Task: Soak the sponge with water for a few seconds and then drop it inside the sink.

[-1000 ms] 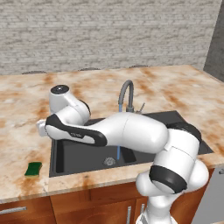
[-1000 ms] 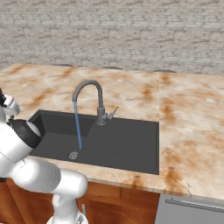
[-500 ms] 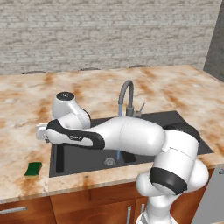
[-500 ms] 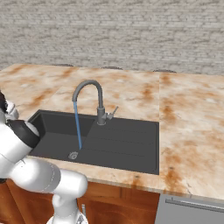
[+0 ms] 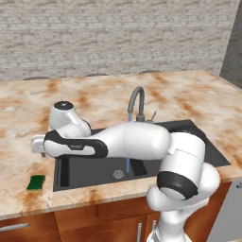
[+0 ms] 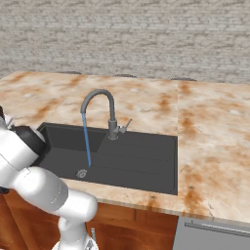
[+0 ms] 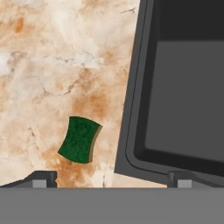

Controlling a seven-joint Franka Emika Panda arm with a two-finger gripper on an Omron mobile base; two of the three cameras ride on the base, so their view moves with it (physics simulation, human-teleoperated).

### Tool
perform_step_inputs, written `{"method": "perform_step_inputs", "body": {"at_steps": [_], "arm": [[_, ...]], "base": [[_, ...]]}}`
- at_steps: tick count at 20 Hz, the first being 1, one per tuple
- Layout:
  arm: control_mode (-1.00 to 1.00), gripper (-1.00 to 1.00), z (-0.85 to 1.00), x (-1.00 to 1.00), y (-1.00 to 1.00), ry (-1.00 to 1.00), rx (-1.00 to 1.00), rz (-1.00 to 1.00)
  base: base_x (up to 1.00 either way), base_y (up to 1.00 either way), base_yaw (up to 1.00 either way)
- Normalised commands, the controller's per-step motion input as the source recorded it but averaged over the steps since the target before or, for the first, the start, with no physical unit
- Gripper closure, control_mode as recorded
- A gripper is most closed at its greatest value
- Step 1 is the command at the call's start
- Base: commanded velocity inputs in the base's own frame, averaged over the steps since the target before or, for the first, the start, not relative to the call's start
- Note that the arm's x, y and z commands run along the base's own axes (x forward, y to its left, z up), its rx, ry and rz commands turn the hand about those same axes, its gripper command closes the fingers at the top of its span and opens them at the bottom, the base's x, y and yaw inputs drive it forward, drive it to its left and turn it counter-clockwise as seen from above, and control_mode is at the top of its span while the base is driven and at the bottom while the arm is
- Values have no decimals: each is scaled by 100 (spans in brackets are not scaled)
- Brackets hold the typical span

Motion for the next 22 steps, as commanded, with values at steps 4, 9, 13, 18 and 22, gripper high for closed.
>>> {"method": "perform_step_inputs", "body": {"at_steps": [4,9,13,18,22], "arm": [[-100,-100,0,-1,38,-1,-7,0],[-100,-100,-4,-3,39,-1,-3,0],[-100,-100,0,0,28,6,0,0],[-100,-100,-11,0,23,1,0,-3],[-100,-100,-17,0,9,1,0,-8]], "base": [[0,0,0],[0,0,0],[0,0,0],[0,0,0],[0,0,0]]}}
